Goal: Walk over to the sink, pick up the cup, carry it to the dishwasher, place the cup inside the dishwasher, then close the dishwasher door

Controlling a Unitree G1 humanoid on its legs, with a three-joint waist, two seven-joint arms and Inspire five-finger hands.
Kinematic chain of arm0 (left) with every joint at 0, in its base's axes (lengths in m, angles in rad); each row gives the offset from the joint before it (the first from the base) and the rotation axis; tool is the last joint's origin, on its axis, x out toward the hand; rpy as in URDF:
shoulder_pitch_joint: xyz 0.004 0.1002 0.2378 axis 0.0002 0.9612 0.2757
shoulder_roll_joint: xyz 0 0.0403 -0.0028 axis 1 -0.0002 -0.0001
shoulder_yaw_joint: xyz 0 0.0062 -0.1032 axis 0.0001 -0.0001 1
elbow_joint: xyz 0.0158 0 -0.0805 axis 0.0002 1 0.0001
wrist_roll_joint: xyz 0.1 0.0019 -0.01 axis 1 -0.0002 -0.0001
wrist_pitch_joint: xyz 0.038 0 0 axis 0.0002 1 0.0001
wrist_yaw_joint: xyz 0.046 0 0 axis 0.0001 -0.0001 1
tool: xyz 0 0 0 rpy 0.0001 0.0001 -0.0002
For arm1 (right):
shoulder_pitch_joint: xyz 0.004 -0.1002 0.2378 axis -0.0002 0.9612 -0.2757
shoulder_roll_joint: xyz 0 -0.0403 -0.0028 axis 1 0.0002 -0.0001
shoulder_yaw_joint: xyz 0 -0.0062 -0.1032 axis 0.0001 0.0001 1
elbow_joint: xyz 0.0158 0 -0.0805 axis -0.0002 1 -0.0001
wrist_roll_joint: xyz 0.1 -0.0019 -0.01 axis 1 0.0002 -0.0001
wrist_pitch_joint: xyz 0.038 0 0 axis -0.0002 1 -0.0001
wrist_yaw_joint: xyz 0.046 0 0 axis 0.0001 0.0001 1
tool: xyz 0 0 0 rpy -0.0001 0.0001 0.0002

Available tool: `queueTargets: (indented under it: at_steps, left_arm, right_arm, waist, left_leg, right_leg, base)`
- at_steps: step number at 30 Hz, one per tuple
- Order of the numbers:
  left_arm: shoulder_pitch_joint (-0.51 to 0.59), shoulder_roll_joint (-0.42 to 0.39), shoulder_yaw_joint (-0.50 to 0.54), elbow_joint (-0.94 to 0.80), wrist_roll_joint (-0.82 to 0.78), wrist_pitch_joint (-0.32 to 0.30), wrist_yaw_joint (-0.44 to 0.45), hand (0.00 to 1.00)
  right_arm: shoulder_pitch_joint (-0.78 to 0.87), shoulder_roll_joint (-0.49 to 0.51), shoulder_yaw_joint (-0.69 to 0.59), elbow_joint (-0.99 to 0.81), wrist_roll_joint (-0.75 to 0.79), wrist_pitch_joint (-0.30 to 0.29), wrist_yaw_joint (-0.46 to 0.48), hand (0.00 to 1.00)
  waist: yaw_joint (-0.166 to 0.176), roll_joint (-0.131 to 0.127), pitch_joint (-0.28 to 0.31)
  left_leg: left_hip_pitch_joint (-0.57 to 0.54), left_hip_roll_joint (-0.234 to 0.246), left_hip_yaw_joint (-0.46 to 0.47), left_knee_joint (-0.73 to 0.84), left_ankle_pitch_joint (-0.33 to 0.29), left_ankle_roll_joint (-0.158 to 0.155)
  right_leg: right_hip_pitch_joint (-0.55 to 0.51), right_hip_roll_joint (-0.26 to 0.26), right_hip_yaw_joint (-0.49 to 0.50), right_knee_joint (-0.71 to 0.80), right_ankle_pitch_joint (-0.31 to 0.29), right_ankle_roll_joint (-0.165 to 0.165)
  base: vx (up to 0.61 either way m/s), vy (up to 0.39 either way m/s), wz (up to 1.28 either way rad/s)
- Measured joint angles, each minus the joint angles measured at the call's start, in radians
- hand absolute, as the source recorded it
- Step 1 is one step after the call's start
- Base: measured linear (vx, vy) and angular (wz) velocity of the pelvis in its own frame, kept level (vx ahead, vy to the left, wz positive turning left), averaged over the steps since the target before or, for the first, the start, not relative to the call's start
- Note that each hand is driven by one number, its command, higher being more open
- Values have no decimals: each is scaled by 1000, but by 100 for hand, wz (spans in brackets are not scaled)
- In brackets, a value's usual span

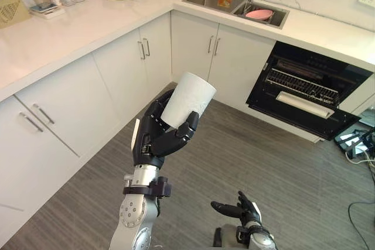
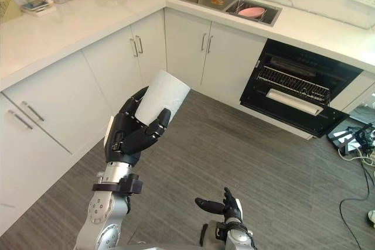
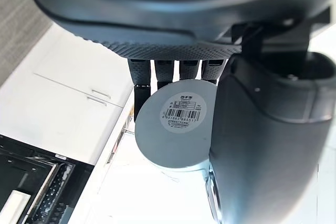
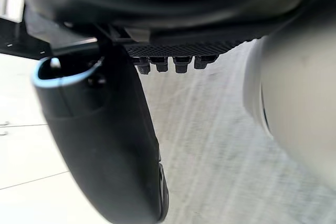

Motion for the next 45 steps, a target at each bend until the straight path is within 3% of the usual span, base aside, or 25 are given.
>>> queueTargets:
  at_steps: [2,4,5,6,8,10,14,17,20,21,22,25,26,27,28,30,32,35,36,37,38,39,41,43,45]
  left_arm:
    - [-3,-2,-17,1,0,0,0,0]
    - [-2,-6,-33,9,0,2,0,0]
    - [-6,-32,-46,34,1,7,-2,0]
    - [-6,-54,-47,45,1,13,-2,0]
    - [0,-87,-37,45,0,18,-2,0]
    - [1,-100,-28,42,-1,17,-5,0]
    - [10,-102,-11,35,-1,17,-17,0]
    - [10,-96,4,42,-1,17,-19,0]
    - [12,-94,-4,47,-1,18,-19,0]
    - [17,-86,-5,46,-1,17,-18,0]
    - [19,-68,-6,46,-1,18,-18,0]
    - [19,-53,-14,46,-1,20,-17,0]
    - [20,-37,-15,46,-1,22,-15,0]
    - [21,-24,-16,45,-1,23,-13,0]
    - [21,-23,-16,45,0,23,-12,0]
    - [22,-23,-19,10,0,21,1,0]
    - [22,-23,-20,-13,0,10,2,0]
    - [21,-22,-25,-5,-1,-4,5,0]
    - [21,-22,-26,5,-1,-4,6,0]
    - [22,-20,-27,14,0,-2,8,0]
    - [17,-33,-32,48,0,-6,7,0]
    - [10,-55,-44,95,0,12,9,0]
    - [8,-79,-48,125,1,33,9,0]
    - [8,-87,-48,123,1,41,8,0]
    - [9,-88,-53,107,1,39,6,0]
  right_arm:
    - [5,-3,0,0,0,1,-1,100]
    - [28,-7,1,-8,0,4,-2,100]
    - [34,-37,3,-25,0,7,-3,100]
    - [44,-50,1,-43,1,7,-3,100]
    - [56,-54,14,-77,1,7,-4,100]
    - [69,-53,15,-127,3,0,-11,100]
    - [59,-65,13,-119,4,-9,-18,100]
    - [48,-66,15,-80,5,-8,-19,100]
    - [40,-79,16,-38,19,-8,-20,100]
    - [39,-74,23,-27,19,-7,-20,100]
    - [45,-63,33,-31,19,-6,-22,100]
    - [42,-45,33,-45,18,-6,-21,100]
    - [41,-33,32,-49,15,-6,-20,100]
    - [44,-22,32,-55,10,-6,-17,100]
    - [44,-17,33,-56,9,-6,-15,100]
    - [43,18,36,-81,-3,-5,-8,100]
    - [30,33,40,-101,-22,-5,-7,100]
    - [10,24,59,-107,-28,-6,-8,100]
    - [4,13,77,-107,-29,-6,-9,100]
    - [7,11,84,-108,-29,-6,-9,100]
    - [13,-3,89,-107,-30,-6,-12,100]
    - [21,-36,93,-111,-30,0,-17,100]
    - [34,-55,96,-140,-29,6,-22,100]
    - [76,-53,101,-235,-29,6,-35,100]
    - [90,-54,100,-336,-29,-1,-53,100]
  waist:
    - [-16,-8,-5]
    - [-28,-29,-20]
    - [-30,16,-20]
    - [-28,33,-13]
    - [-3,56,-4]
    - [28,57,0]
    - [57,52,-4]
    - [59,42,-2]
    - [61,43,-4]
    - [72,35,-14]
    - [64,8,-26]
    - [61,-7,-24]
    - [58,-14,-22]
    - [48,-16,-18]
    - [44,-14,-16]
    - [36,-10,-13]
    - [32,-9,-14]
    - [27,-8,-14]
    - [22,-17,-20]
    - [13,-41,-30]
    - [4,-31,-31]
    - [3,24,-39]
    - [4,46,-30]
    - [8,47,-28]
    - [11,45,-27]
  left_leg:
    - [40,-1,-13,-21,-24,-38]
    - [85,-9,-45,-10,-64,-82]
    - [80,45,-62,72,-94,-112]
    - [26,97,-67,263,-93,-122]
    - [-101,198,-110,632,-19,-140]
    - [-245,261,-107,872,-23,-125]
    - [-381,230,-103,702,-75,-71]
    - [-407,122,-176,374,-44,-73]
    - [-410,44,-216,178,116,-65]
    - [-398,33,-203,202,163,-34]
    - [-397,20,-165,233,118,-16]
    - [-367,13,-102,262,44,10]
    - [-317,-3,-79,237,28,24]
    - [-254,-21,-65,204,15,35]
    - [-224,-25,-62,189,6,39]
    - [-138,-16,-51,145,-25,36]
    - [-105,0,-43,134,-48,23]
    - [-40,23,-12,93,-74,-11]
    - [-25,21,-3,89,-86,-32]
    - [-14,7,-3,92,-99,-47]
    - [4,6,-8,103,-130,-69]
    - [3,56,-9,151,-143,-82]
    - [-19,111,-9,302,-125,-108]
    - [-83,168,-21,521,-79,-125]
    - [-143,190,-19,652,-89,-110]
  right_leg:
    - [-12,35,5,-166,68,-20]
    - [6,35,24,-207,219,-85]
    - [37,55,-16,-170,165,-90]
    - [90,78,-42,-178,128,-98]
    - [201,137,-47,-238,104,-122]
    - [327,178,-23,-332,93,-138]
    - [424,178,49,-414,67,-144]
    - [485,143,108,-449,51,-103]
    - [519,110,169,-464,15,-48]
    - [529,93,215,-459,-11,-26]
    - [527,58,234,-445,-24,-6]
    - [441,26,254,-247,-35,29]
    - [359,-2,248,-52,-18,88]
    - [290,-29,233,132,-2,114]
    - [268,-37,221,196,-3,111]
    - [173,-48,147,309,-21,79]
    - [105,-47,74,282,-36,52]
    - [40,-32,-61,90,-49,8]
    - [36,-9,-86,-39,-6,-28]
    - [43,-1,-79,-124,80,-66]
    - [56,-2,-84,-135,115,-111]
    - [96,39,-105,-156,103,-116]
    - [170,87,-105,-216,93,-126]
    - [247,115,-93,-276,88,-134]
    - [324,128,-62,-338,87,-134]
  base:
    - [564,-121,38]
    - [591,-187,55]
    - [593,-245,58]
    - [572,-261,44]
    - [524,-265,-5]
    - [498,-202,-34]
    - [377,-36,-45]
    - [398,140,-54]
    - [377,231,-63]
    - [533,365,-85]
    - [539,365,-81]
    - [365,259,-60]
    - [350,249,-44]
    - [352,226,-32]
    - [325,171,-16]
    - [283,96,-14]
    - [293,-10,-17]
    - [355,-79,-25]
    - [378,-108,-23]
    - [449,-142,-6]
    - [469,-129,2]
    - [476,-127,-3]
    - [398,-128,-20]
    - [377,-117,-28]
    - [355,-28,-40]
